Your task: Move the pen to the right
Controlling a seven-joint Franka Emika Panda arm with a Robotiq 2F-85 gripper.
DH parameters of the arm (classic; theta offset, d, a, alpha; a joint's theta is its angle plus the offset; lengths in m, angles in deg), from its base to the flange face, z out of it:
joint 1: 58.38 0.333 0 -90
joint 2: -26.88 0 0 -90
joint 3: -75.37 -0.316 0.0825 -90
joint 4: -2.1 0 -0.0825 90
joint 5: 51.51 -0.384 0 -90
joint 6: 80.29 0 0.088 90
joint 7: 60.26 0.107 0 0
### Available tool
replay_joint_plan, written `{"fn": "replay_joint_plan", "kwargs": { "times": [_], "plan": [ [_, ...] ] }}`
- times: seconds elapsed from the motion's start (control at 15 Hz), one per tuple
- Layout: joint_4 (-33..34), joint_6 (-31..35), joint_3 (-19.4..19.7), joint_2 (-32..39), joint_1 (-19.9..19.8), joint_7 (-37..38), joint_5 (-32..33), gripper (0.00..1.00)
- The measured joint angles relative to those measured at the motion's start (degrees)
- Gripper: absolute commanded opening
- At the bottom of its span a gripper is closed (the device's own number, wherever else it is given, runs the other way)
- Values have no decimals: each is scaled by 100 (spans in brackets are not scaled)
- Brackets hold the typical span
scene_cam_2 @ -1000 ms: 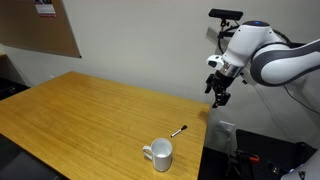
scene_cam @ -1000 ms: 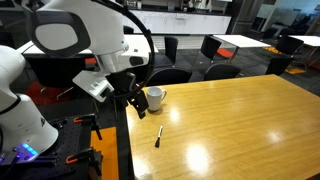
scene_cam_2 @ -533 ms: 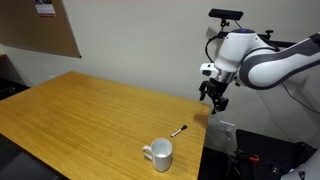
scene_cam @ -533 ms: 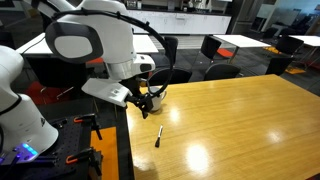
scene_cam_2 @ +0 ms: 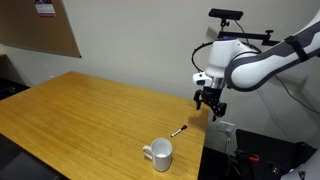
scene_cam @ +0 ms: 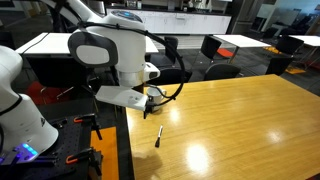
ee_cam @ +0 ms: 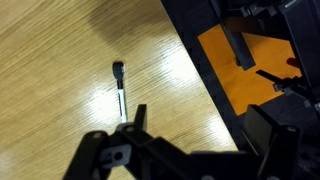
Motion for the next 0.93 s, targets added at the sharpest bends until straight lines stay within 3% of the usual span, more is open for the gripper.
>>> {"fn": "replay_joint_plan", "kwargs": {
  "times": [0.47, 0.93],
  "plan": [
    [93, -52, -28, 120, -6, -90, -24, 100],
    [91, -15, -534, 342, -211, 201, 313, 100]
  ]
}}
